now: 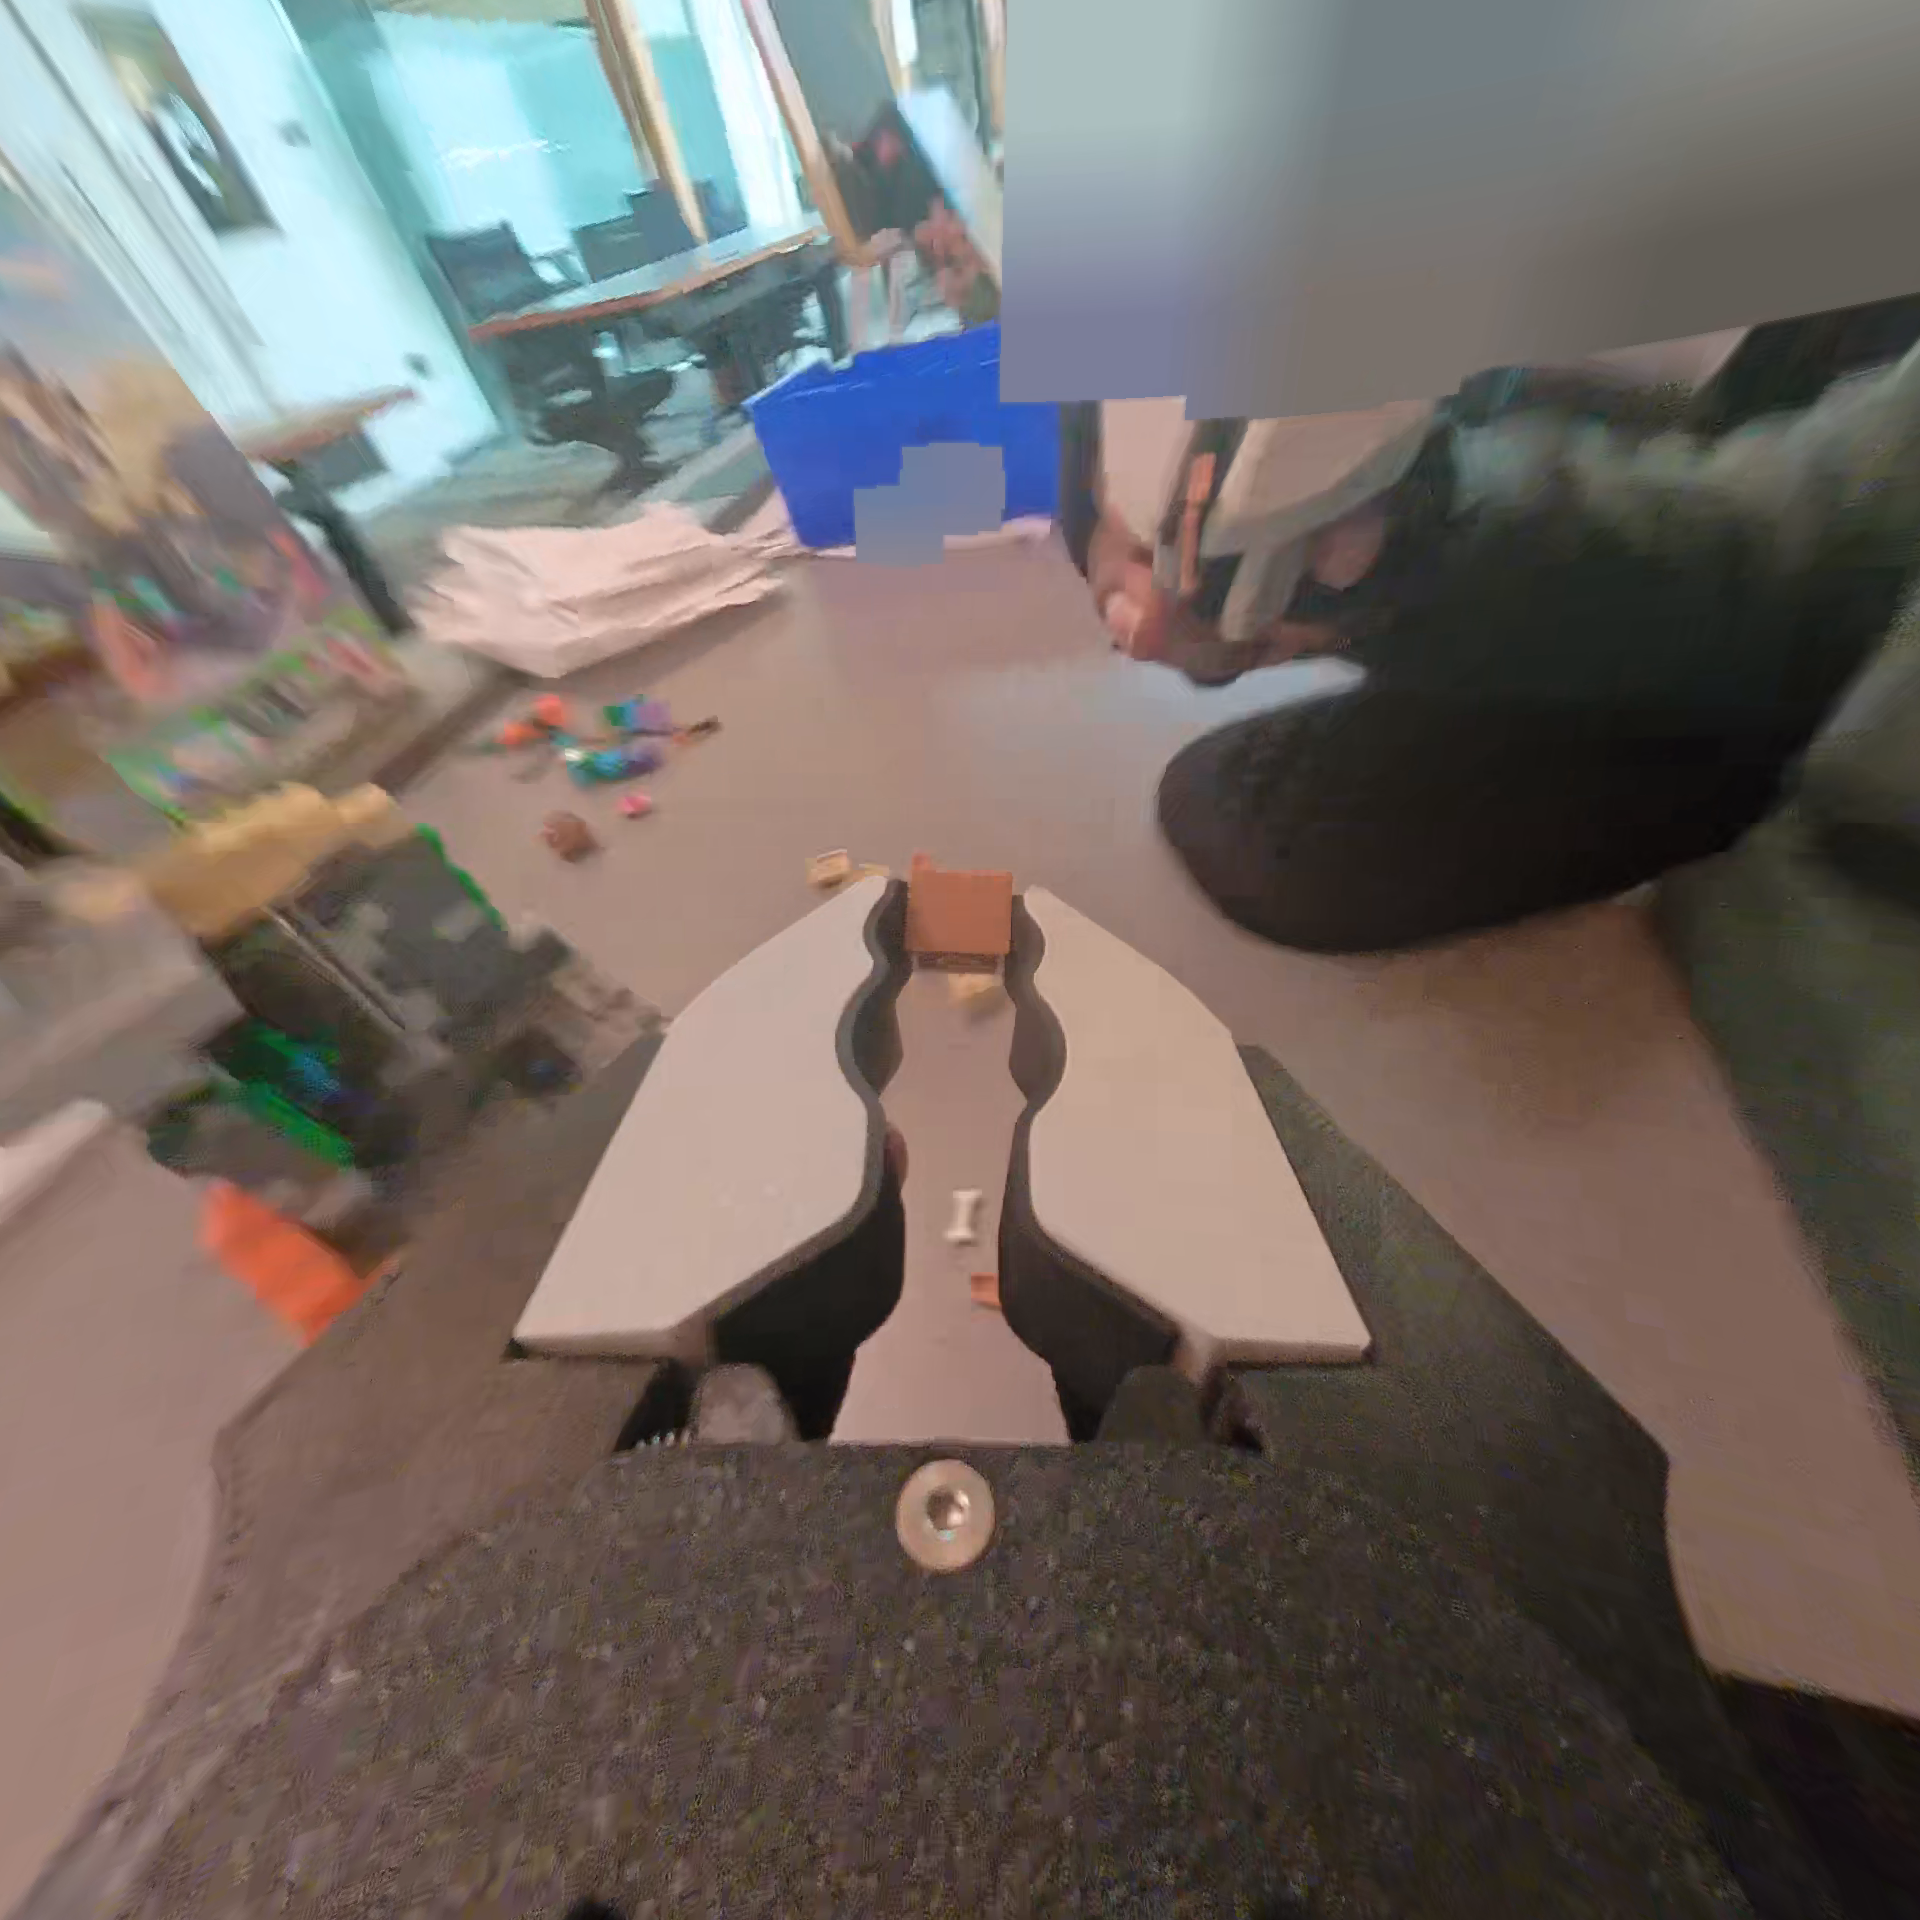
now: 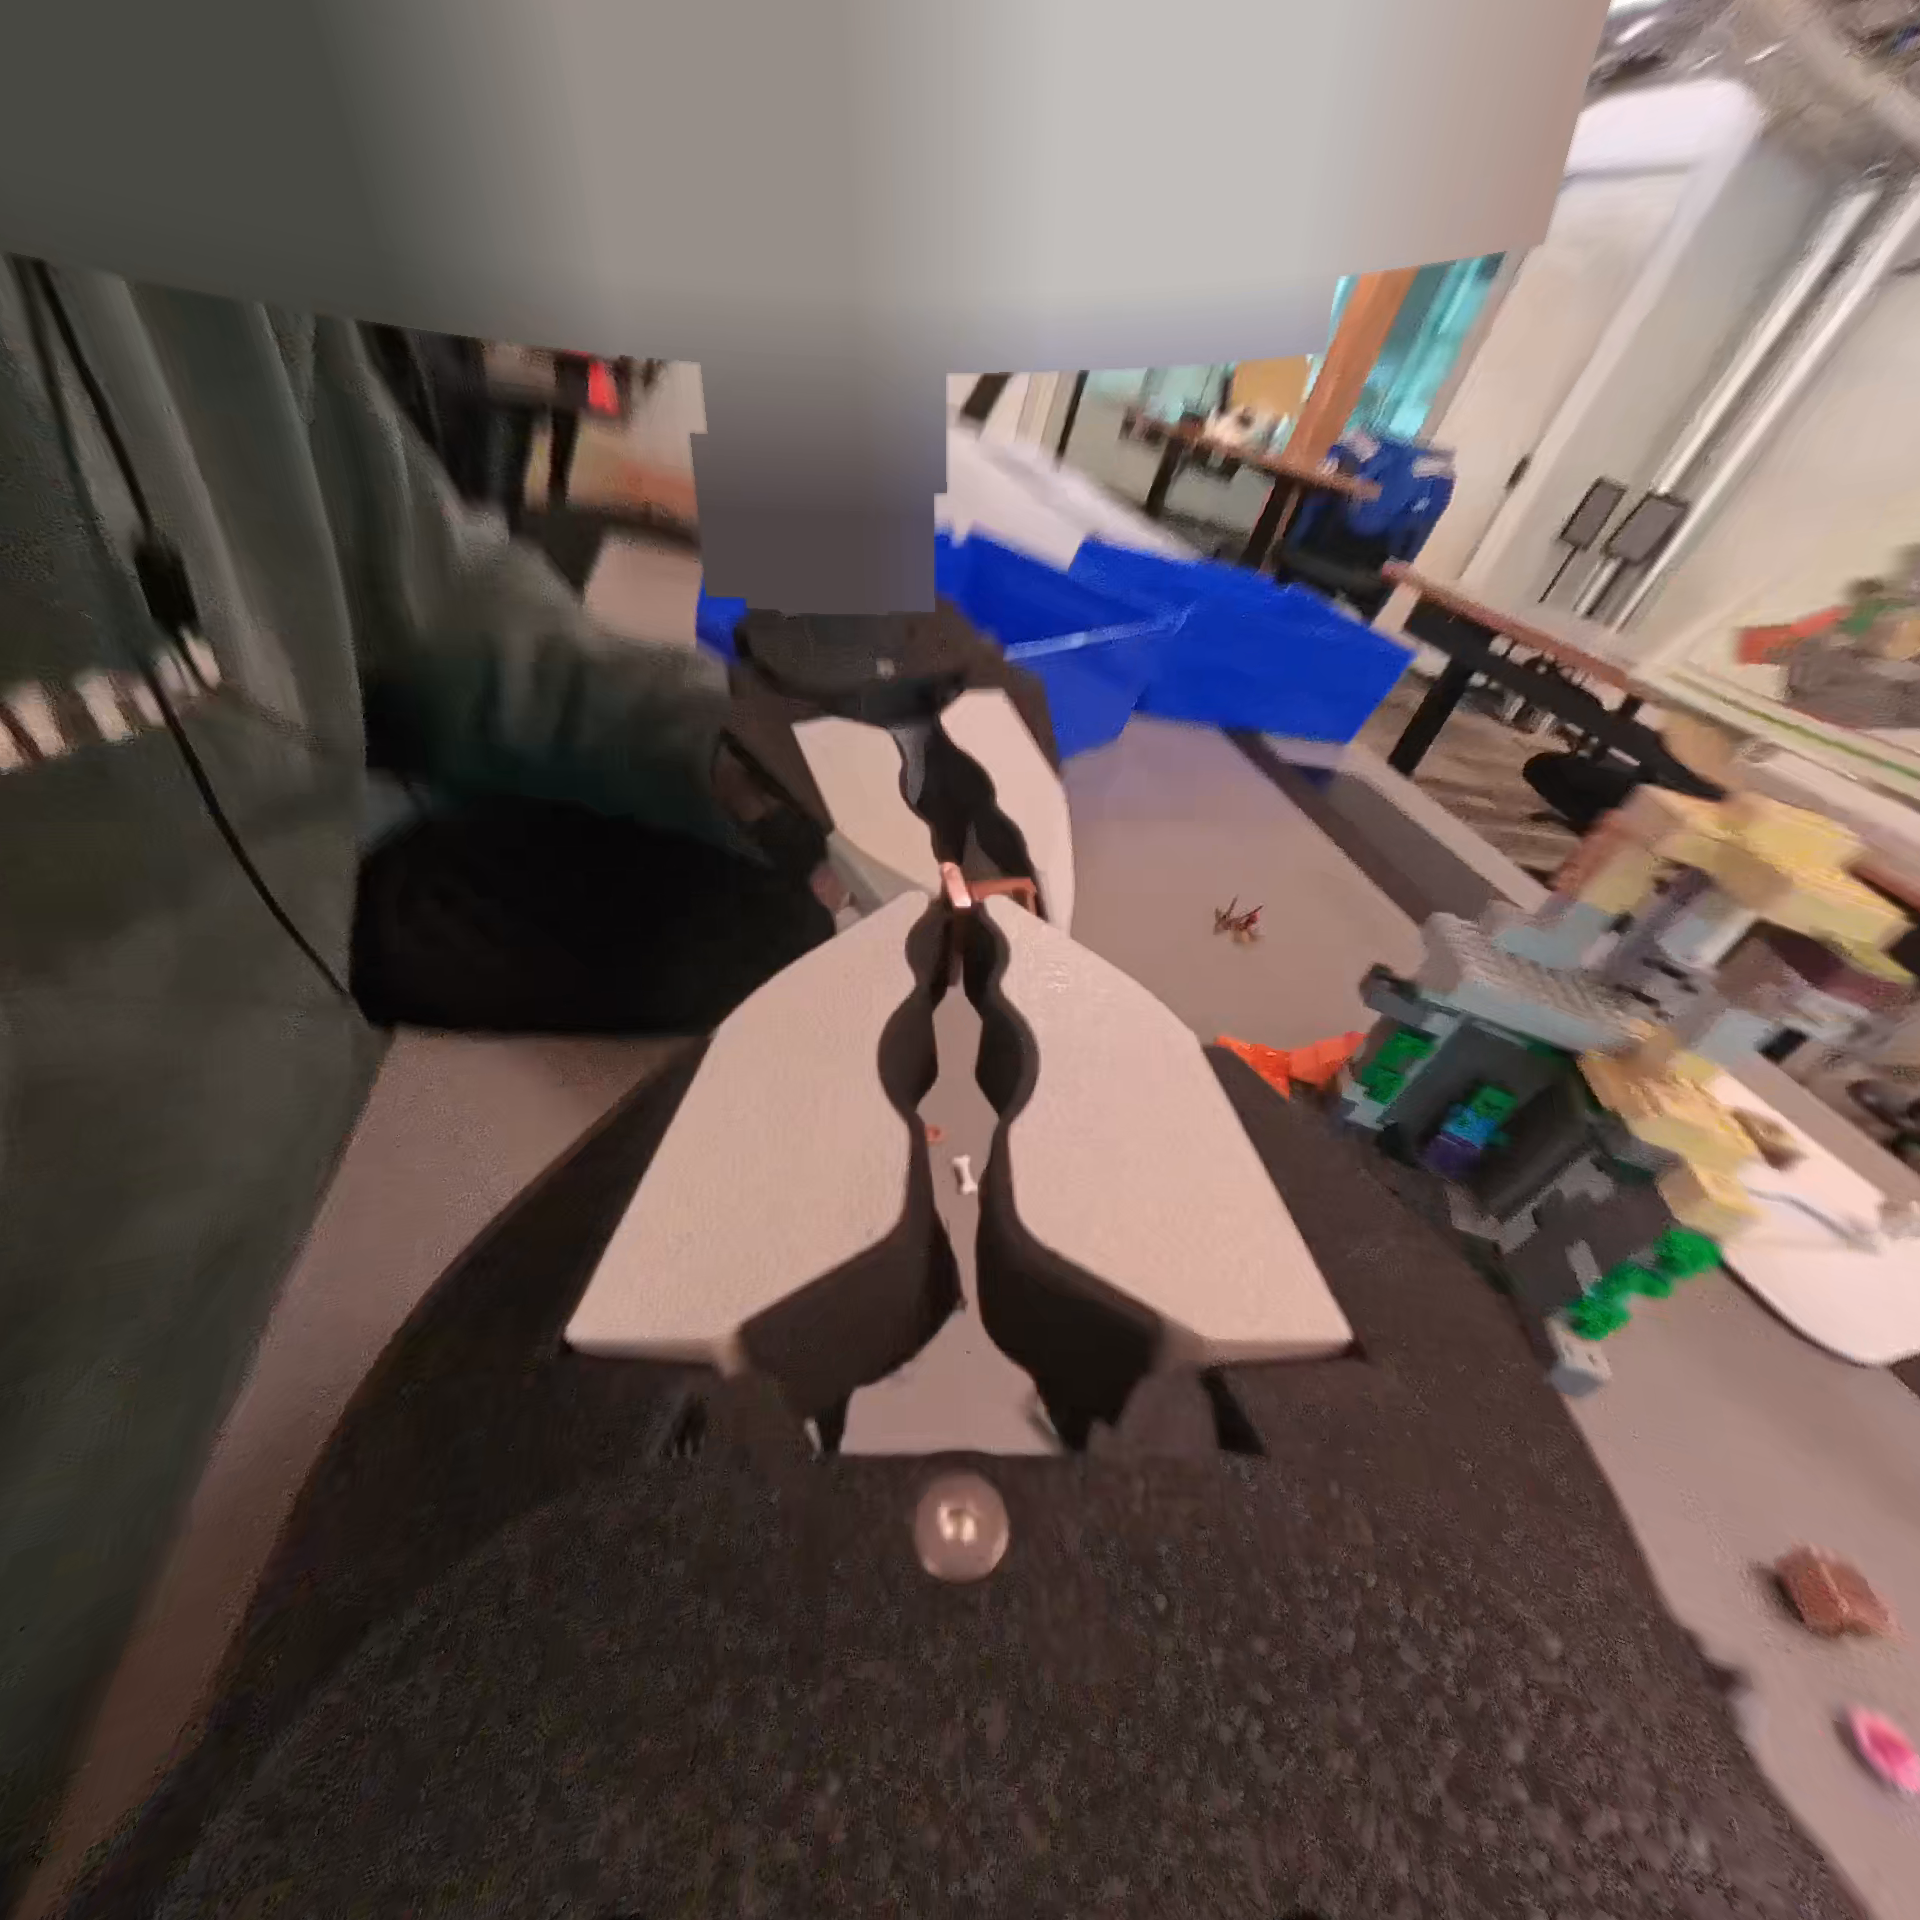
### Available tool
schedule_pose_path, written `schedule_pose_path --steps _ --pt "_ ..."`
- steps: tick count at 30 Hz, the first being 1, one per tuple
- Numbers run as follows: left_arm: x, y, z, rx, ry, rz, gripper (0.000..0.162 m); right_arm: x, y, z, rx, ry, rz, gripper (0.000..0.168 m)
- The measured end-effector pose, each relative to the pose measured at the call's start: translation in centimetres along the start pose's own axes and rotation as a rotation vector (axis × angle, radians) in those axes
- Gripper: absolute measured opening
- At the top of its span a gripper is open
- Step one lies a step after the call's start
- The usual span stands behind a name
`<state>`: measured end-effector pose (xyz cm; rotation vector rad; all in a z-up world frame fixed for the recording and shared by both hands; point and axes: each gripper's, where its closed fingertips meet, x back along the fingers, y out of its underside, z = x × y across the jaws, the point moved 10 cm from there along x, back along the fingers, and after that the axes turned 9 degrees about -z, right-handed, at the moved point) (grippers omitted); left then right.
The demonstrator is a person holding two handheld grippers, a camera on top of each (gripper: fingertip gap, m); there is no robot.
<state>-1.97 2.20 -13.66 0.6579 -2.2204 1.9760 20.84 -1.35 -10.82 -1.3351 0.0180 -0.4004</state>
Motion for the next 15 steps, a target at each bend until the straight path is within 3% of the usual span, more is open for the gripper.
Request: schedule_pose_path --steps 1,3,5,15 --pt "0.6 -0.1 -0.2 0.068 0.082 0.042 0.018 0.1 0.6 0.2 0.010 0.045 -0.036 0.003" --pt "-0.8 -0.4 1.9 -0.082 0.091 -0.007 0.018 -1.4 1.3 -0.6 0.021 0.034 -0.100 0.004" --pt "-1.6 -1.0 2.1 -0.026 0.148 0.014 0.018 -1.9 1.2 -0.3 -0.016 0.019 -0.099 0.004" --pt "-1.9 0.7 -0.4 0.103 0.034 -0.114 0.018 -2.4 4.3 2.6 -0.193 0.165 -0.360 0.004"
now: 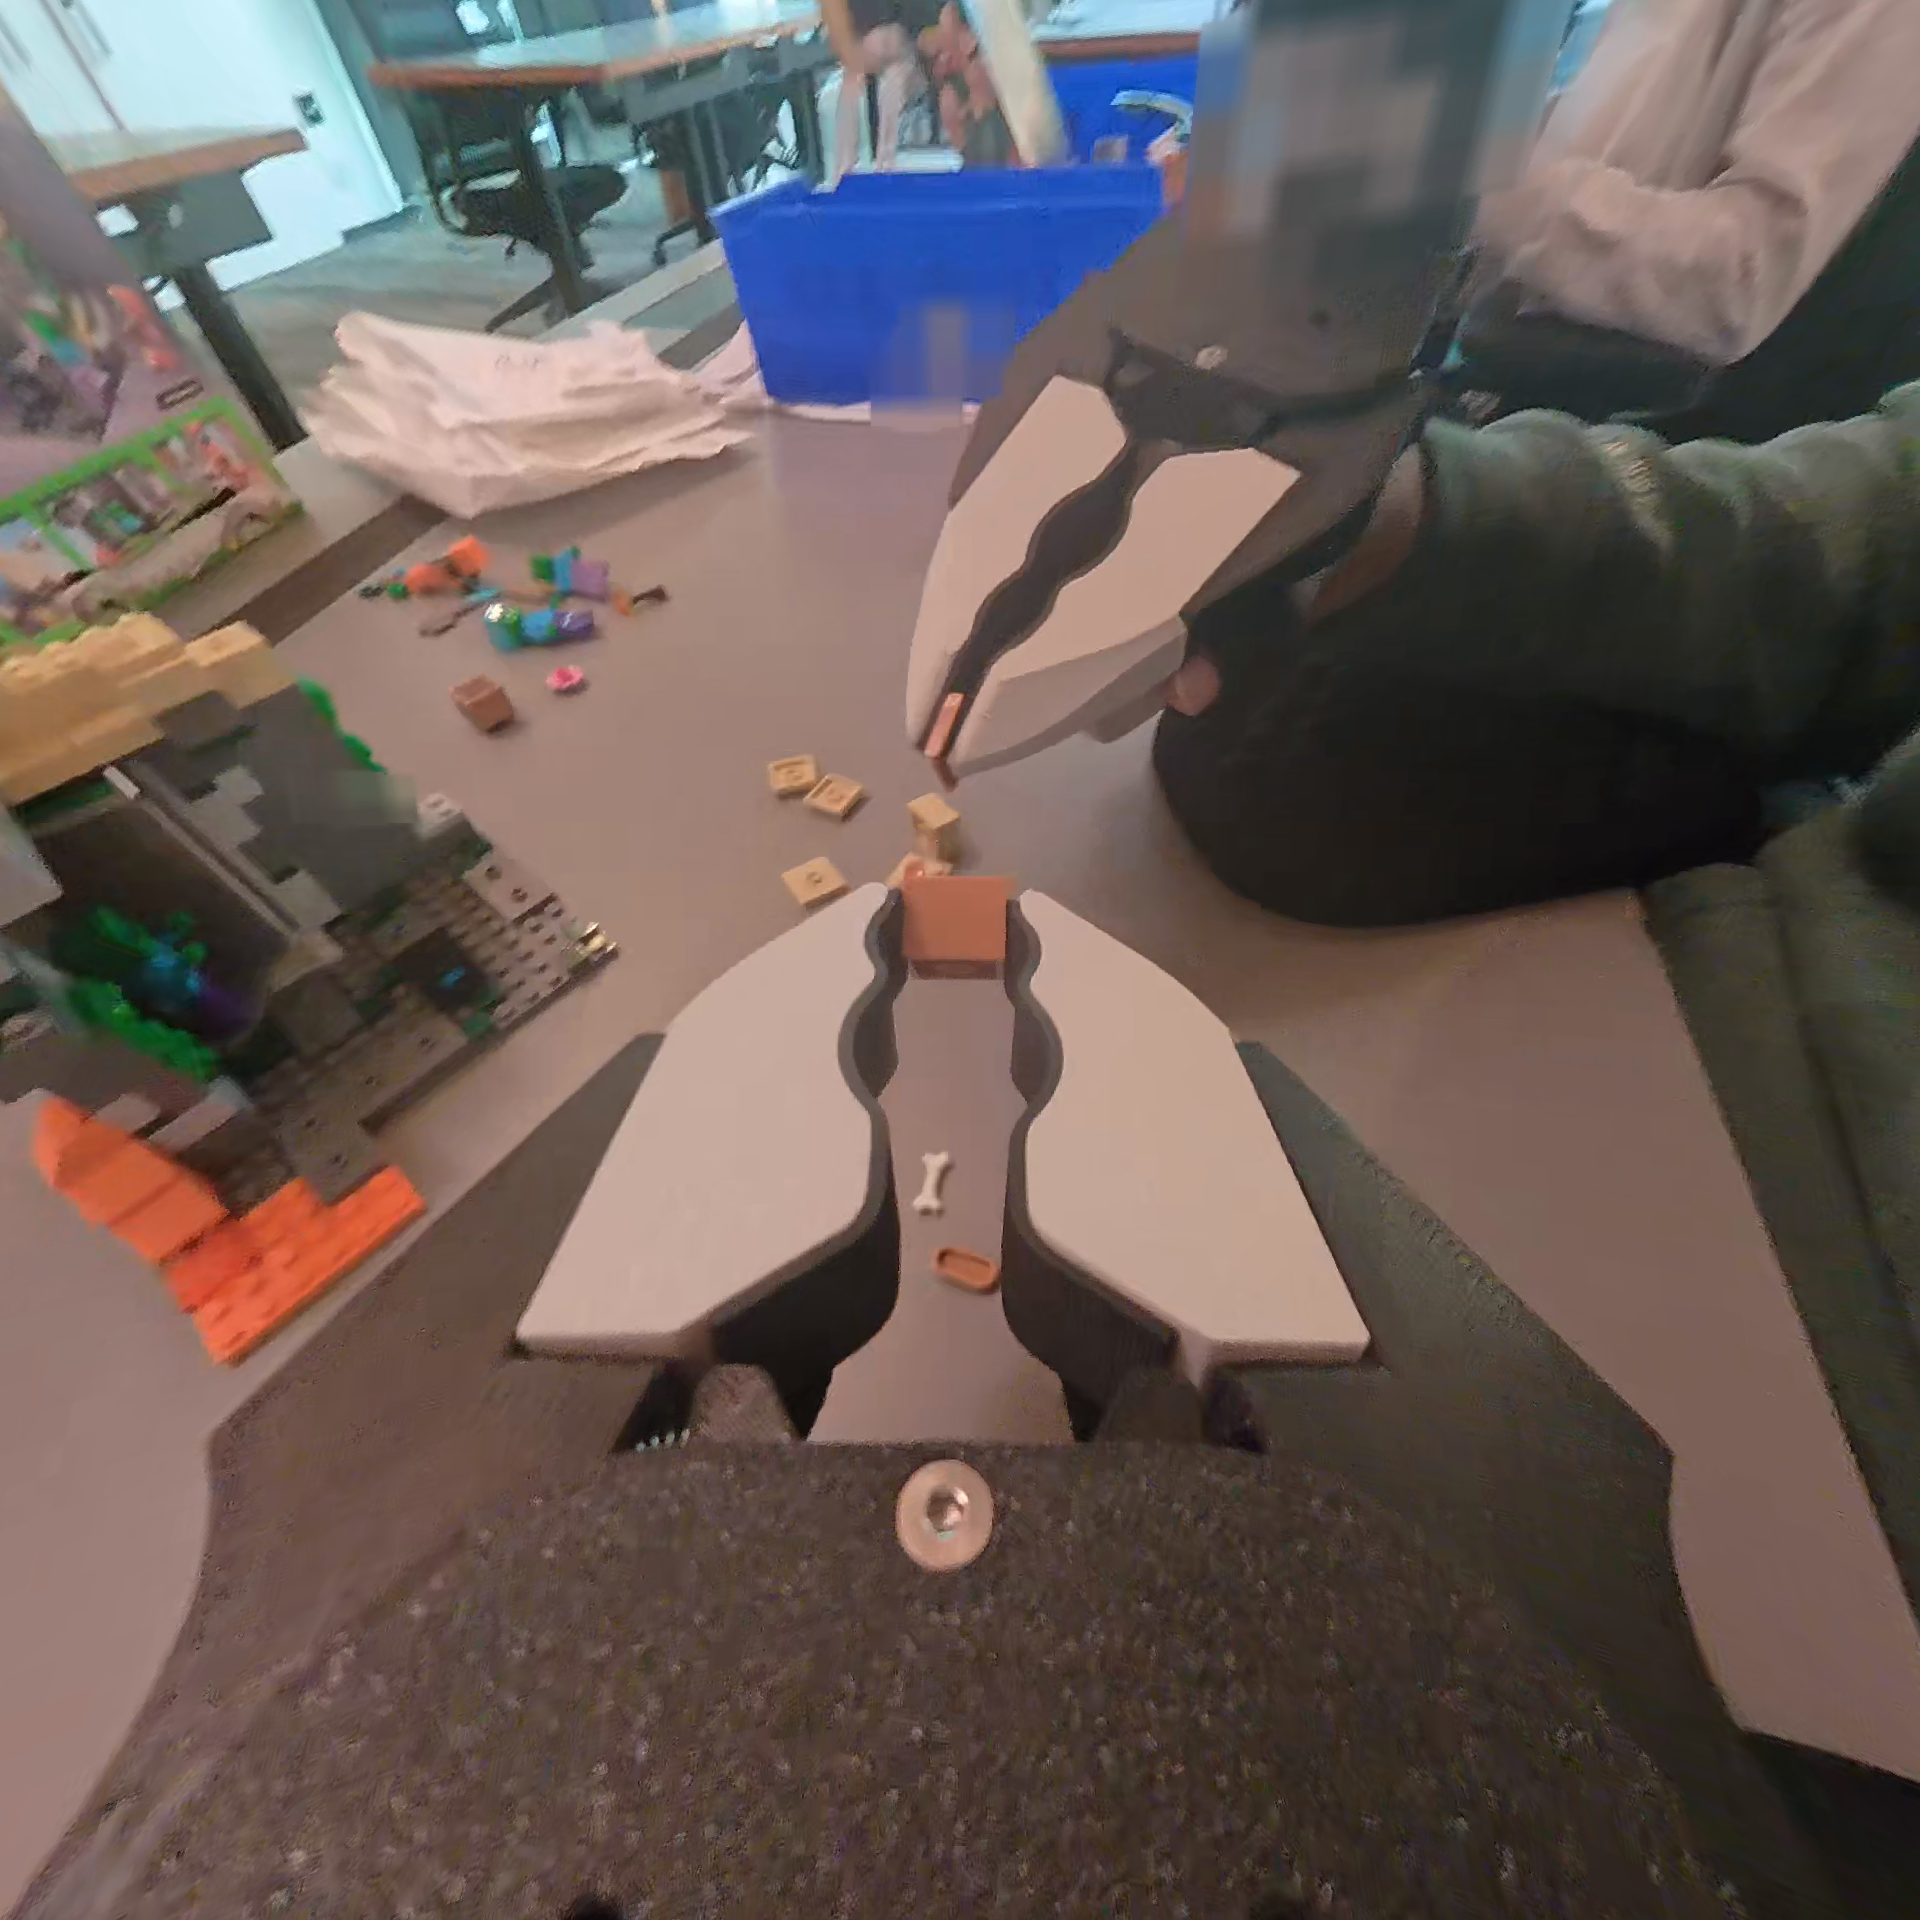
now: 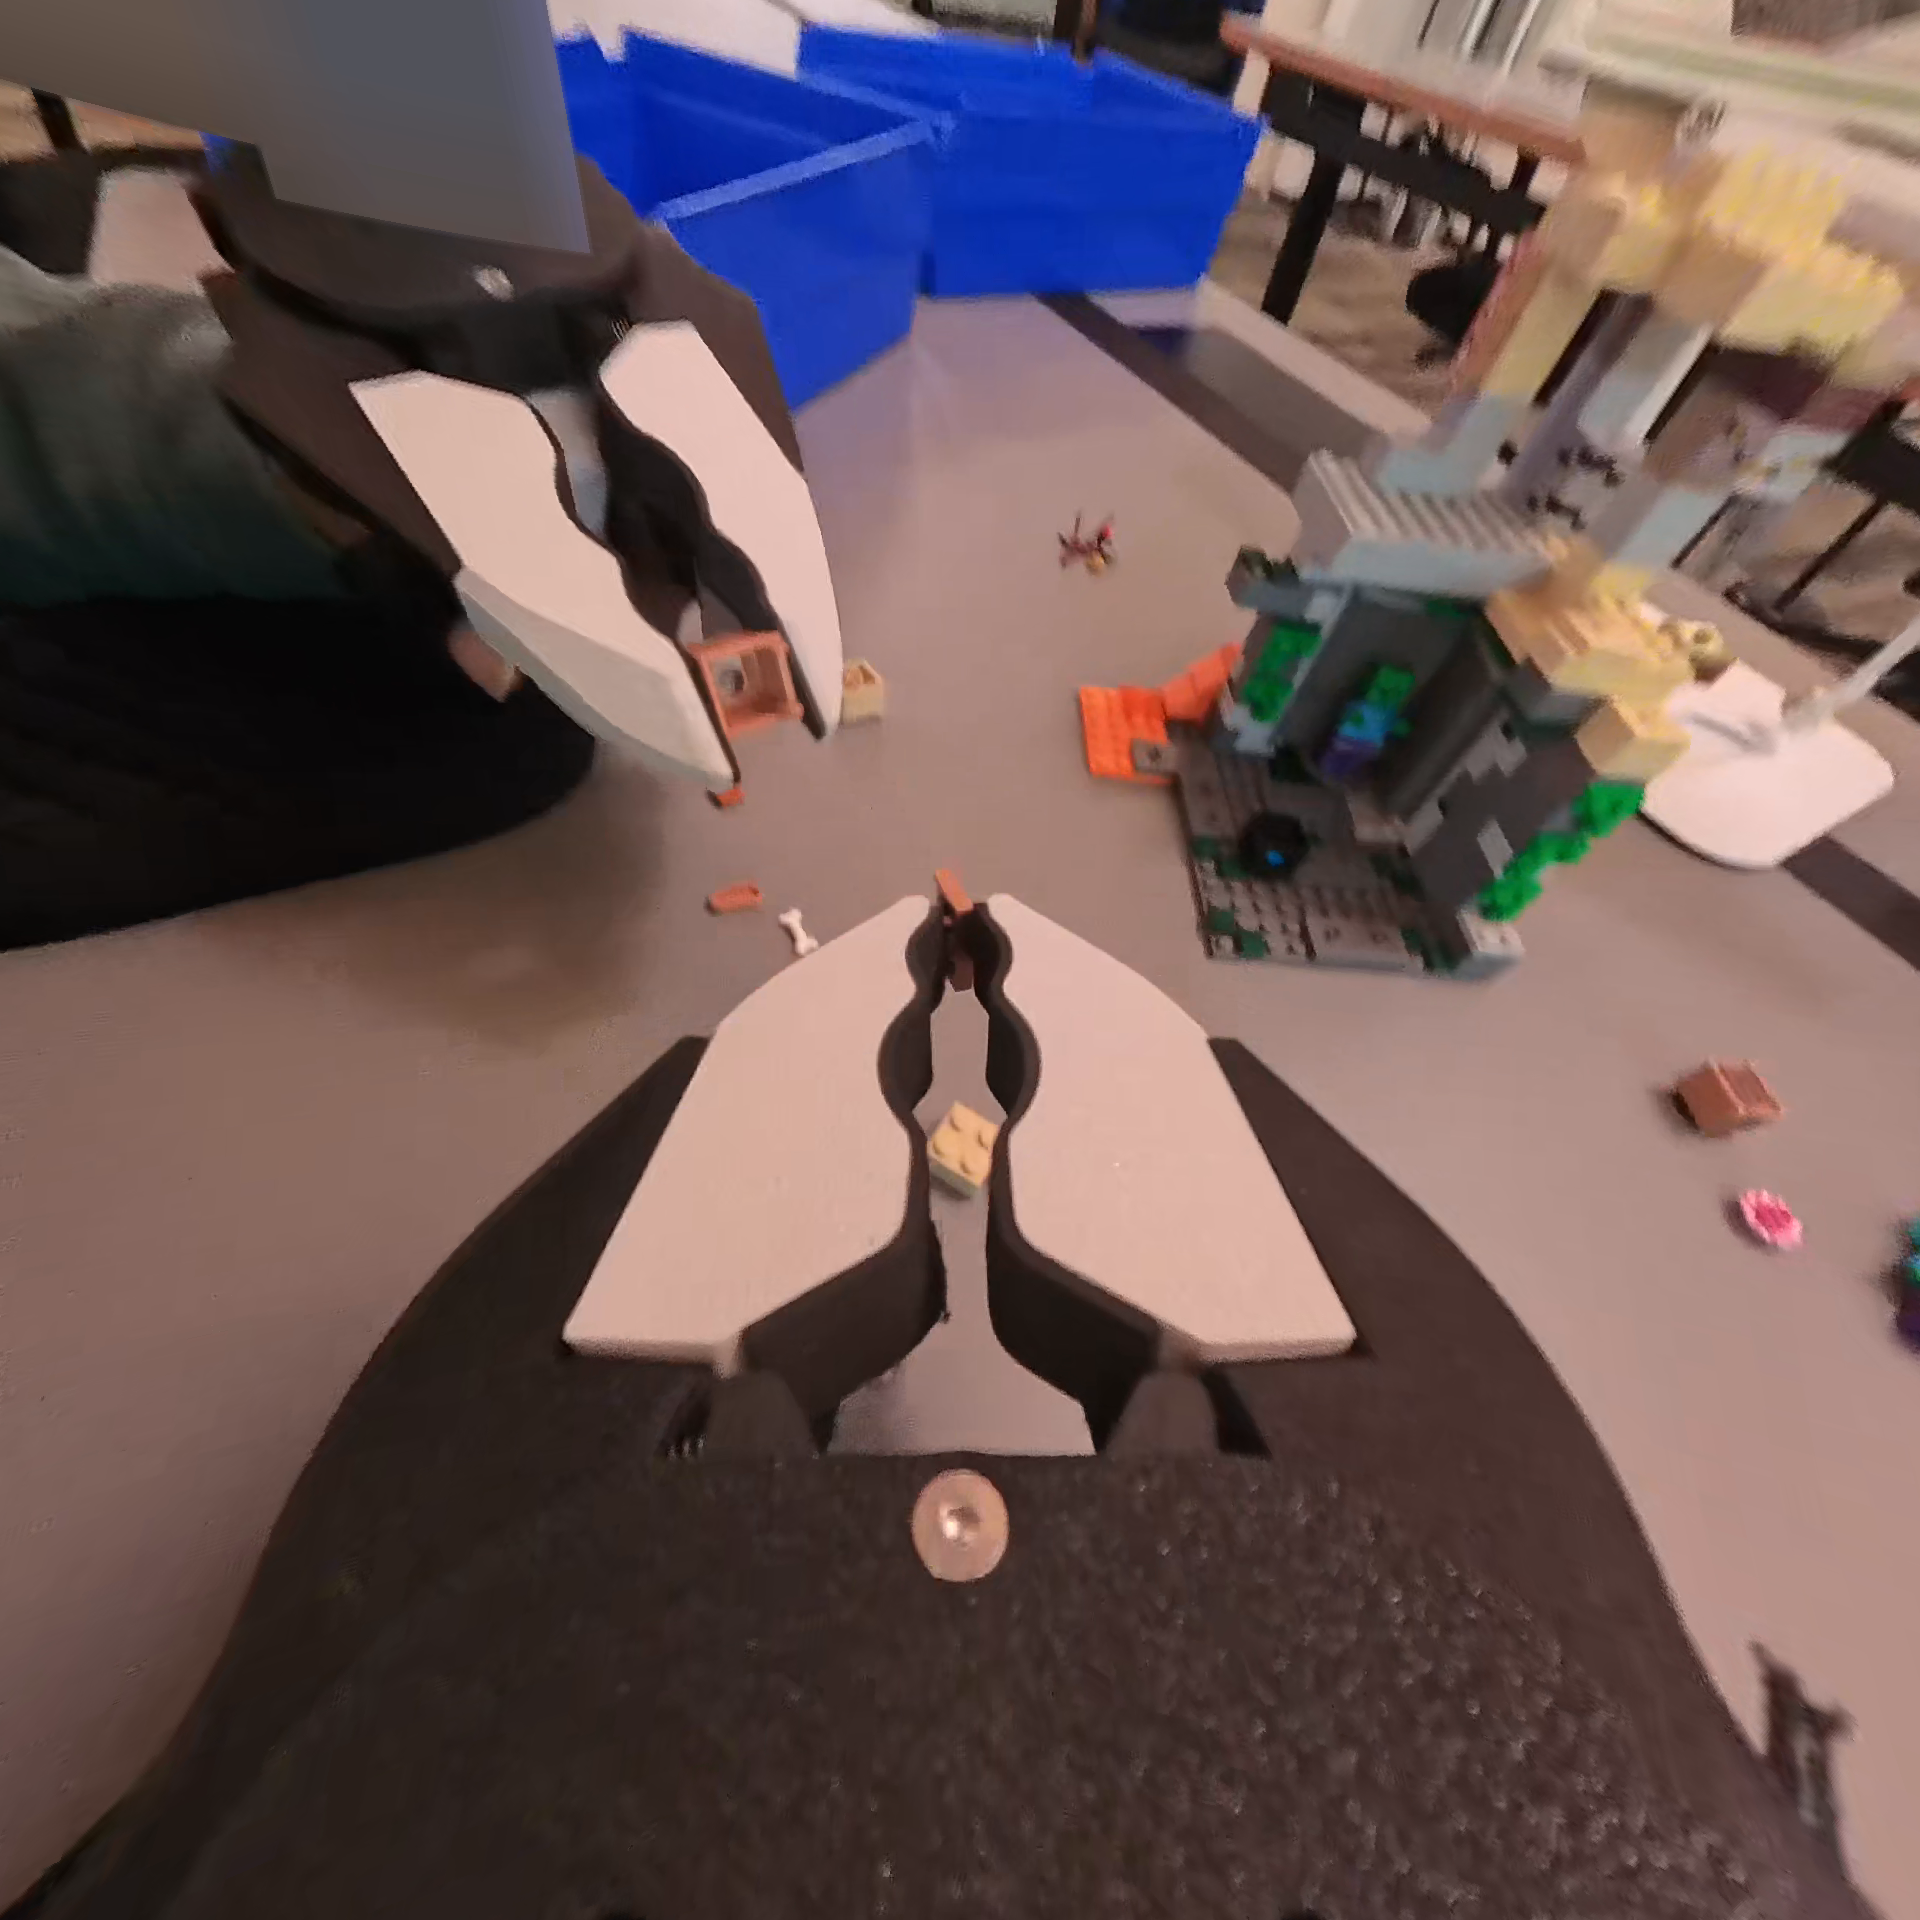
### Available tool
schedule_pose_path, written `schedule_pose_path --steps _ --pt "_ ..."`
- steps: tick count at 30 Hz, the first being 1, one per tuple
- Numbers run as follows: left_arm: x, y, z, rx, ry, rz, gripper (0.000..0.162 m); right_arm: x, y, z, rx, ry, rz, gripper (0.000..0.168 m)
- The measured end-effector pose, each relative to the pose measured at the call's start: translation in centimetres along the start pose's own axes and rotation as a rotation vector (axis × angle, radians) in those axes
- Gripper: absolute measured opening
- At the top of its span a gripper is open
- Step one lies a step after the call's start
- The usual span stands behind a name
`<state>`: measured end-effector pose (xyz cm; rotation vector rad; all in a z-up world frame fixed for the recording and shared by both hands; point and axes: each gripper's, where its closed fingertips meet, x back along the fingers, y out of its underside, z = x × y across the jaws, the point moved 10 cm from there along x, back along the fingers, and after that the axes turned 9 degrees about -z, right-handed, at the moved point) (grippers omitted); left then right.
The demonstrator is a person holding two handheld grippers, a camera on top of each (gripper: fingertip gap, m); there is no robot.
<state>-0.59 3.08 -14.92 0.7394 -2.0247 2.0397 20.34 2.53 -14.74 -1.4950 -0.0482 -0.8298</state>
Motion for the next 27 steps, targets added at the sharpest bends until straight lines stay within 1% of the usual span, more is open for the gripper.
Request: schedule_pose_path --steps 4,6,10,15,20,22,24,27 --pt "-0.6 0.7 -0.5 0.035 -0.032 -0.076 0.018 -1.0 0.9 0.3 -0.035 -0.017 -0.109 0.005" --pt "-0.8 0.9 -0.6 0.037 -0.044 -0.102 0.018 -1.6 1.3 0.5 -0.041 -0.013 -0.171 0.012" --pt "-1.1 1.3 -0.8 0.038 -0.062 -0.132 0.018 -2.2 2.0 0.9 -0.052 0.022 -0.243 0.017" --pt "-1.5 1.8 -0.9 0.029 -0.086 -0.157 0.018 -2.2 2.1 1.0 -0.056 0.050 -0.260 0.025" --pt "-1.7 2.0 -0.7 -0.004 -0.089 -0.161 0.018 -1.9 1.9 1.1 -0.056 0.088 -0.220 0.028" --pt "-1.8 2.0 -0.5 -0.025 -0.080 -0.157 0.018 -1.9 1.8 0.8 -0.047 0.059 -0.193 0.027" --pt "-1.8 2.0 -0.2 -0.051 -0.077 -0.149 0.018 -1.7 1.6 0.4 -0.011 0.036 -0.154 0.009" --pt "-1.9 1.8 0.1 -0.087 -0.066 -0.133 0.018 -1.7 1.3 -0.1 -0.006 -0.025 -0.119 0.005"
